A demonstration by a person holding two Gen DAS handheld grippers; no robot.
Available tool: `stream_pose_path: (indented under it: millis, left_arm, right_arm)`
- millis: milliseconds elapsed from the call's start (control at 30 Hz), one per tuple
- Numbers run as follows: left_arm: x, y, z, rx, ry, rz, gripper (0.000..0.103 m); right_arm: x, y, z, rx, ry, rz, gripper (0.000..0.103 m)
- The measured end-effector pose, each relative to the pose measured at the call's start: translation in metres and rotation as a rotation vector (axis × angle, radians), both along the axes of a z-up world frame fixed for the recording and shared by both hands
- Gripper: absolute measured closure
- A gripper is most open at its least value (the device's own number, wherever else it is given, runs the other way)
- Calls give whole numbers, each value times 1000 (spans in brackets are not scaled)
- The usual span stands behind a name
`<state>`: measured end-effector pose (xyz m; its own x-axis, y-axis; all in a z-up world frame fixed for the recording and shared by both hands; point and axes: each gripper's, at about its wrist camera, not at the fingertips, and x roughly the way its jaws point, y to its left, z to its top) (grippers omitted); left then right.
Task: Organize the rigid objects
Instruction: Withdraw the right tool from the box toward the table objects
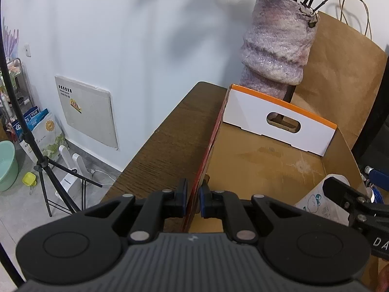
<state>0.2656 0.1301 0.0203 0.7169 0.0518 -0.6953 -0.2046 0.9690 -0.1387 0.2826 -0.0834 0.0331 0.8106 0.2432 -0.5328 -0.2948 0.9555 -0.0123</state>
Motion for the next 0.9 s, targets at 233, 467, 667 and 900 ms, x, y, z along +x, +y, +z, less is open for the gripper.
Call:
stream_pose_path:
  millis: [233, 467, 667, 900]
  left_arm:
    - [3, -6, -2, 26, -3, -4, 91]
    - [6, -5, -1, 20, 2, -8, 92]
    - [10, -2, 0, -24, 24, 13, 92]
    - [12, -7, -1, 6, 15, 16, 91]
  right_arm:
    - [-3, 0, 1, 8, -6, 10, 3]
    - [-4, -2, 2, 27, -16, 7, 3]
    - [-3, -2, 2, 23, -13, 7, 3]
    - [-4, 0, 2, 22, -13, 12, 3]
